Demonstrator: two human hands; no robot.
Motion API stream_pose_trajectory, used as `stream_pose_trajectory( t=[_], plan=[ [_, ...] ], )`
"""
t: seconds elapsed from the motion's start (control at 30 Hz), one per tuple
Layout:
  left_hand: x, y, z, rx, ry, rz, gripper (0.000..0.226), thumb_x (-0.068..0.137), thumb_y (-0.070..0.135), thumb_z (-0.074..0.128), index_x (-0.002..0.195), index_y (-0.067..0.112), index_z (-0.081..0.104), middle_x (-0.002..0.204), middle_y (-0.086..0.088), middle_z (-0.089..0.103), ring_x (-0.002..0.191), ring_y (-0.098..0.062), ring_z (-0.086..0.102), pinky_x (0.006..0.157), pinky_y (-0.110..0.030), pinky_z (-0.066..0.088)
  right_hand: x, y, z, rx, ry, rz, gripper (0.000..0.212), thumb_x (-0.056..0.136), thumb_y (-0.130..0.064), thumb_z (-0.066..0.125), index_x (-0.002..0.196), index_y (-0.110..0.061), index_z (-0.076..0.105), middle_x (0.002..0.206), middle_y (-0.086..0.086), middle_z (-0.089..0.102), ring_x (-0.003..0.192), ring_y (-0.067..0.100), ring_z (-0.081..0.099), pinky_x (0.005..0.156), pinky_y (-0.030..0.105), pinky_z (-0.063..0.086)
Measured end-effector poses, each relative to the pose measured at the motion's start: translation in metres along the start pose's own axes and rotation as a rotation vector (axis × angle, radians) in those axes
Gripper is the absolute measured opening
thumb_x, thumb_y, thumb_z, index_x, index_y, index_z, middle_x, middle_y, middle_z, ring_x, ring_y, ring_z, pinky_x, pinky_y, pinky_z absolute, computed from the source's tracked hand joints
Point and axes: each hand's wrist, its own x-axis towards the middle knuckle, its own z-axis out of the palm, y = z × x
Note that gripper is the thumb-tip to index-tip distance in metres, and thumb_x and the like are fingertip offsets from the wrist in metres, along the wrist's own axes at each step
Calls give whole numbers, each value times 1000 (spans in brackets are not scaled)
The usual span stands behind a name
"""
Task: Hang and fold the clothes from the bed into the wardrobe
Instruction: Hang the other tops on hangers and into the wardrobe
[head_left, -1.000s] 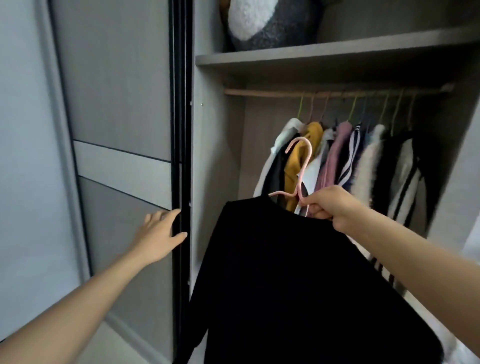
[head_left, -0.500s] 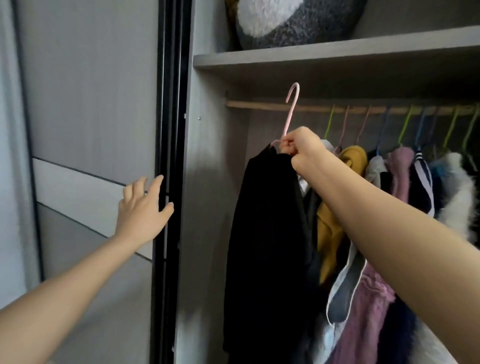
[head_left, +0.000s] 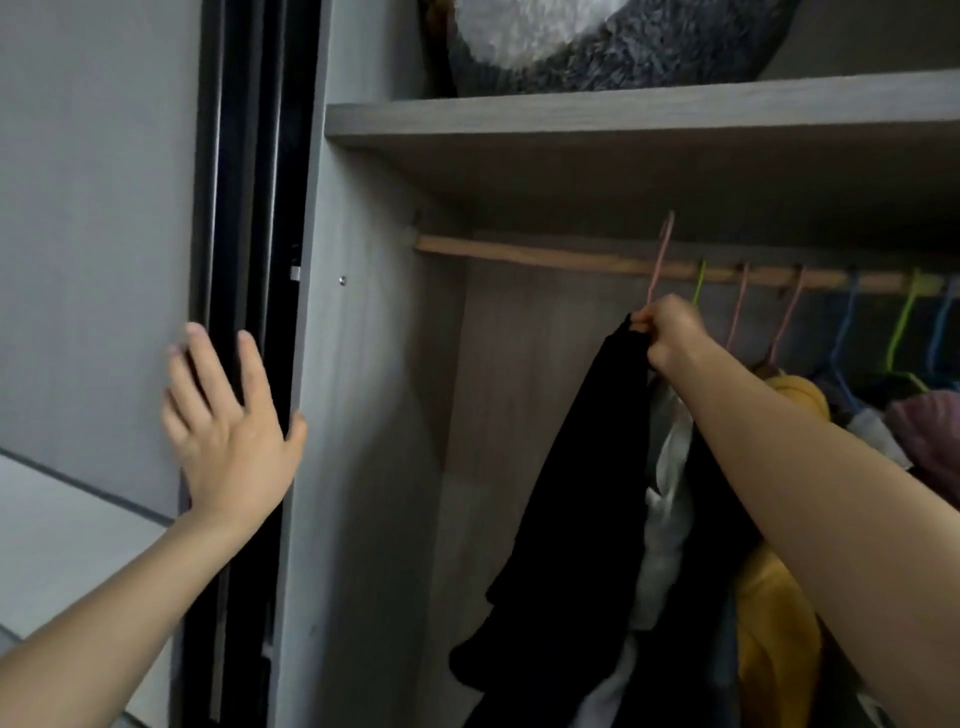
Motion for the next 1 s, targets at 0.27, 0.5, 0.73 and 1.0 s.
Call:
stream_pose_trajectory(
  t=[0.27, 0.5, 0.73, 1.0],
  plan=[
    [0, -8, 17, 25, 112, 63, 67, 84, 26, 47, 143, 3, 23, 145, -39, 21, 128, -58, 30, 87, -58, 38, 7, 23, 8, -152, 128, -50, 34, 96, 4, 27, 67, -9, 36, 52, 13, 43, 17, 3, 35, 24, 12, 24],
    [-5, -13, 20, 16, 120, 144, 78, 77, 18, 64, 143, 0, 27, 143, -40, 24, 127, -59, 32, 90, -59, 40, -10, 20, -2, -709, 114, -95, 26, 94, 3, 39, 70, -6, 42, 79, 14, 47, 41, 2, 54, 33, 11, 36],
    [-6, -18, 19, -79, 85, 221, 77, 77, 23, 63, 142, -2, 30, 143, -39, 24, 128, -60, 28, 96, -62, 34, -80, 21, 8, -1376, 115, -249, 34, 93, -21, 48, 118, 1, 56, 132, 27, 44, 123, 40, 41, 102, 41, 39],
    [-40, -13, 8, -407, 40, 414, 59, 81, 23, 46, 135, -1, 42, 145, -36, 26, 138, -44, 14, 109, -58, 14, -215, 29, -48, -1663, -16, -279, 45, 95, -20, 48, 137, -6, 40, 137, 20, 29, 128, 39, 26, 100, 41, 33]
  ],
)
